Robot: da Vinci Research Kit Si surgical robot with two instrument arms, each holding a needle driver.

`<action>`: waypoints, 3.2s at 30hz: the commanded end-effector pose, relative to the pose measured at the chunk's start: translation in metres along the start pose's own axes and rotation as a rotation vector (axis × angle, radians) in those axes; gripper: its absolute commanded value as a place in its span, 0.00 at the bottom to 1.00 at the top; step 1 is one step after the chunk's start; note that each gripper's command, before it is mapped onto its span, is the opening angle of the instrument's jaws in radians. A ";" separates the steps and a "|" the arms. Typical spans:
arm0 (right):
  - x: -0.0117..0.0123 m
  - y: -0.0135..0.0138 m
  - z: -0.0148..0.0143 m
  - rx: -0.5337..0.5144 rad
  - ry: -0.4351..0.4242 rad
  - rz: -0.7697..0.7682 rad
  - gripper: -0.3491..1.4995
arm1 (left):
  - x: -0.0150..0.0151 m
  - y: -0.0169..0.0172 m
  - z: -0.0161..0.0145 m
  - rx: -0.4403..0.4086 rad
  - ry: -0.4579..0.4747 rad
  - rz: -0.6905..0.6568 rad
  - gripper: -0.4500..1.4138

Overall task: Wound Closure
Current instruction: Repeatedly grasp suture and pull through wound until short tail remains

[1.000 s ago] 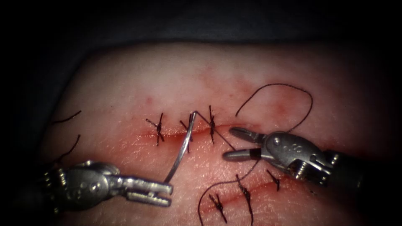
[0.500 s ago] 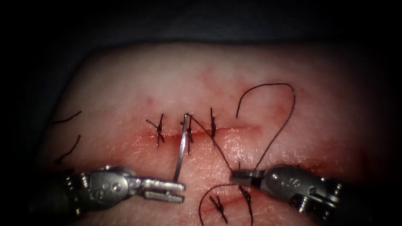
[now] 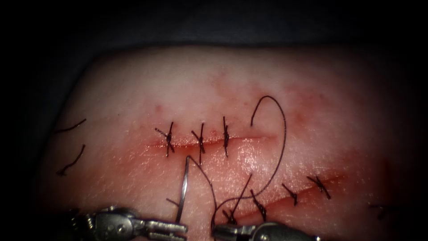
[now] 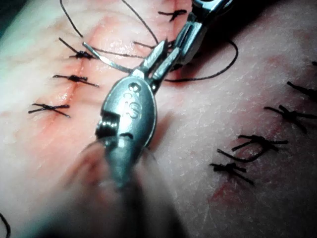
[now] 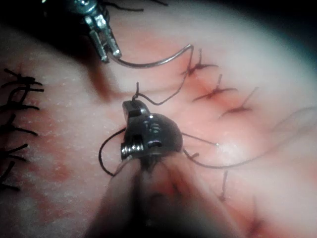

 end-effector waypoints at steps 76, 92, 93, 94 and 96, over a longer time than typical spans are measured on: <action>0.0015 0.0035 -0.0013 -0.036 0.030 -0.127 0.88 | 0.0033 -0.0092 -0.0047 0.247 -0.103 0.057 0.00; -0.0034 0.0122 0.0023 -0.085 -0.092 -0.252 0.62 | 0.0031 -0.0092 -0.0056 0.279 -0.146 0.060 0.00; -0.0034 0.0122 0.0023 -0.085 -0.092 -0.252 0.62 | 0.0031 -0.0092 -0.0056 0.279 -0.146 0.060 0.00; -0.0036 0.0123 0.0024 -0.089 -0.098 -0.258 0.52 | 0.0030 -0.0092 -0.0056 0.279 -0.146 0.061 0.00; -0.0039 0.0121 0.0020 -0.091 -0.186 -0.267 0.00 | 0.0030 -0.0091 -0.0055 0.278 -0.144 0.061 0.00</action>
